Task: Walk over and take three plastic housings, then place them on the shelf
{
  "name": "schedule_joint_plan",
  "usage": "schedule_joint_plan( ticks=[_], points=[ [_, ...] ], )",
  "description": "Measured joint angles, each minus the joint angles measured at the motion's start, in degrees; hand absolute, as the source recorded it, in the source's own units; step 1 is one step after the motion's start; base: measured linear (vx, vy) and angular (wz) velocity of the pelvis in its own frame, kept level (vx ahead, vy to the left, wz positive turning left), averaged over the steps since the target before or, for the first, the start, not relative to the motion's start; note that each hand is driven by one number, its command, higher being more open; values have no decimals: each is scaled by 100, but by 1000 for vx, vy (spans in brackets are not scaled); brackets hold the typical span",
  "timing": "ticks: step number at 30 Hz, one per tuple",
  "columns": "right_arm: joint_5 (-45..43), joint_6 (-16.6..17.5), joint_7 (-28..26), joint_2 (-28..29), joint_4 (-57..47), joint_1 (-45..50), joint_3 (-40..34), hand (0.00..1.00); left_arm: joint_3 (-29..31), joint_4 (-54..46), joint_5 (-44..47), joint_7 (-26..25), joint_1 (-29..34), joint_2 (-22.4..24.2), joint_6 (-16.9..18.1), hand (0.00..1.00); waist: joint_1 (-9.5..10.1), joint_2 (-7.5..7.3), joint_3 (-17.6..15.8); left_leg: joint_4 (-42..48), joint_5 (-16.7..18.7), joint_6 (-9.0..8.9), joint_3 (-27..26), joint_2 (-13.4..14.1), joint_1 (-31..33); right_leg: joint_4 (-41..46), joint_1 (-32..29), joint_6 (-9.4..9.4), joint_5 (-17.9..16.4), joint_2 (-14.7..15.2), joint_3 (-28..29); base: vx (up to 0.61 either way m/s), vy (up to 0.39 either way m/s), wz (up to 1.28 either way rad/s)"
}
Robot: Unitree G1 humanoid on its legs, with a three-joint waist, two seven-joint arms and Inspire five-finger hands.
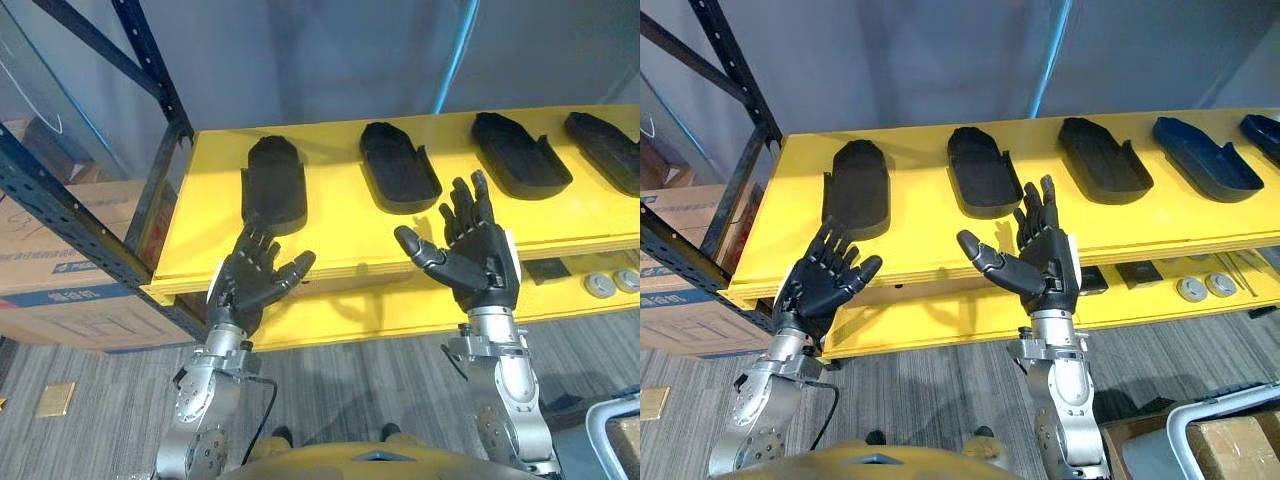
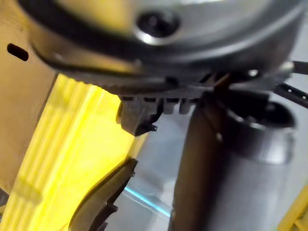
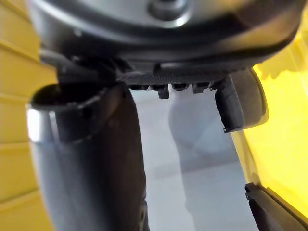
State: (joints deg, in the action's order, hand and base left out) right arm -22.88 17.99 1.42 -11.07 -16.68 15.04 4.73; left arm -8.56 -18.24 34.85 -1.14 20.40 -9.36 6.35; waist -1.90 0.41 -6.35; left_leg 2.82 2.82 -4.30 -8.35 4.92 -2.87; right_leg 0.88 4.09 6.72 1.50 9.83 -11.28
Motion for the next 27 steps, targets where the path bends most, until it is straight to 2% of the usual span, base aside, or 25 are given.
schedule_joint_plan(
  ticks=[10, 27],
  points=[
    [7, -2, -53, 28, 0, 1, 48, 100, 179, -1, 46, -570, -22, 171, 326, 100, -1, -11, 87, -20, 6, 0, -61, -2, -53, 1, 5, -3, 8, 1, 59, -5, 4, -3],
    [16, -26, -53, 82, 5, -2, 51, 100, 236, 214, 47, -878, -19, 254, 332, 100, -10, -5, 98, -97, 2, 1, -208, -12, -168, -1, -4, -4, 12, -4, 208, -3, 4, -3]
  ],
)
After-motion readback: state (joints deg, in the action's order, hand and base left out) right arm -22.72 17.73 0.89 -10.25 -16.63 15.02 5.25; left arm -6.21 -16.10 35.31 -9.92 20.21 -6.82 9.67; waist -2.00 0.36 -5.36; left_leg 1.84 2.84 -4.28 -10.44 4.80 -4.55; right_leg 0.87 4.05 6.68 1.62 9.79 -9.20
